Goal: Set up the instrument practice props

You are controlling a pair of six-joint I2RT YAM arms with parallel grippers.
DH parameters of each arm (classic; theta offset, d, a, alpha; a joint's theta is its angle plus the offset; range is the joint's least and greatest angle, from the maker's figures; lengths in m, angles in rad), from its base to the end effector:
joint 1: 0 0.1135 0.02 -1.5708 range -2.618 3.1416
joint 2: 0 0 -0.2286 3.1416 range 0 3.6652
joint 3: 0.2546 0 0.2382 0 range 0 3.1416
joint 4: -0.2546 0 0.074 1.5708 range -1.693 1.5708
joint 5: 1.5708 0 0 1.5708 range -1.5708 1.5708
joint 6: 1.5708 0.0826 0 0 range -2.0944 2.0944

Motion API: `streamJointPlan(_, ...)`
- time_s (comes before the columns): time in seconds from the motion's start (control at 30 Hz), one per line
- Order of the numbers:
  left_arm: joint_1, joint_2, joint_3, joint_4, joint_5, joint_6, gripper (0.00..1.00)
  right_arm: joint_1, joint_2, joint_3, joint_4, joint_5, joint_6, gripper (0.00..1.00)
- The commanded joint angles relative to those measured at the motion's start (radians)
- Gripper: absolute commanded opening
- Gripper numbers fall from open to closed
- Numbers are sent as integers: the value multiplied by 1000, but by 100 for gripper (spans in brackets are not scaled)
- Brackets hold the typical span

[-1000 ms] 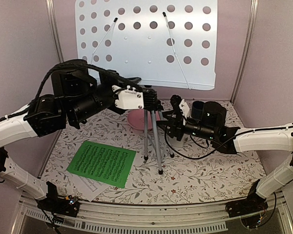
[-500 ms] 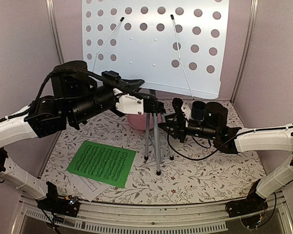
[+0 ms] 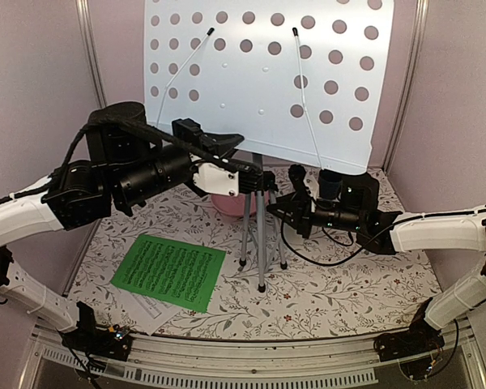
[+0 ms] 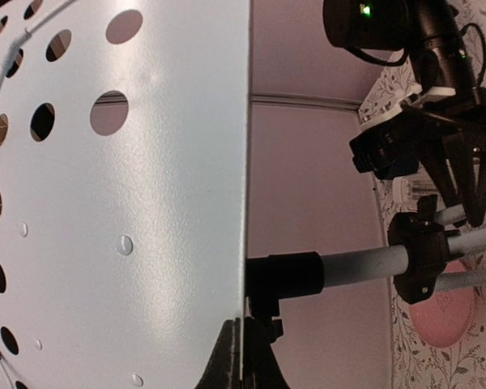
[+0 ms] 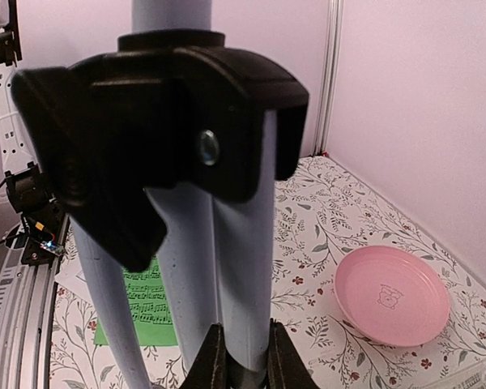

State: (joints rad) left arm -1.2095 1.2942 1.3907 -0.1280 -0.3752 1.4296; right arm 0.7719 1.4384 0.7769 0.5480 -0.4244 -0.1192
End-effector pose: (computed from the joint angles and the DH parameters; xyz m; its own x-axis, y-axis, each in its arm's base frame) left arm 0.1457 -0.2999 0.4106 0.7320 0.6690 -0.1292 0.1153 0.0653 0.9912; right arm 0.2320 0.2733 0.2289 0.0299 -0.1222 -0.9921 -0.9318 0.3557 -0.0718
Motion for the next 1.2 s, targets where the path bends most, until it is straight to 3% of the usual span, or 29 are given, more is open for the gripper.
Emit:
streamJointPlan(0.0,0,-50,11,285,38,-30,0,-5,-18,-8,-14,-2,29,0)
streamJointPlan(0.1,-1,-59,-11,299,40,-39,0,-5,-35,-29,-5,10,31,0)
streamJointPlan(0.2,-2,-73,-32,312,49,-61,14,-5,-51,-63,22,17,36,0)
streamJointPlan(0.33,-6,-105,-56,316,65,-127,41,-6,-61,-84,43,24,48,0)
streamJointPlan(0.5,-40,-195,-161,319,64,-271,54,-6,-72,-87,46,28,56,0)
streamJointPlan(0.6,-55,-293,-273,332,51,-435,56,-6,-78,-88,47,29,56,0)
streamJointPlan(0.8,-49,-465,-536,347,-105,-796,54,-6,-76,-89,47,29,56,0)
streamJointPlan(0.97,74,-440,-720,373,51,-1097,55,-6,-71,-80,45,27,57,0)
streamJointPlan(1.17,212,-231,-790,578,250,-1246,53,-7,-71,-77,28,25,61,0)
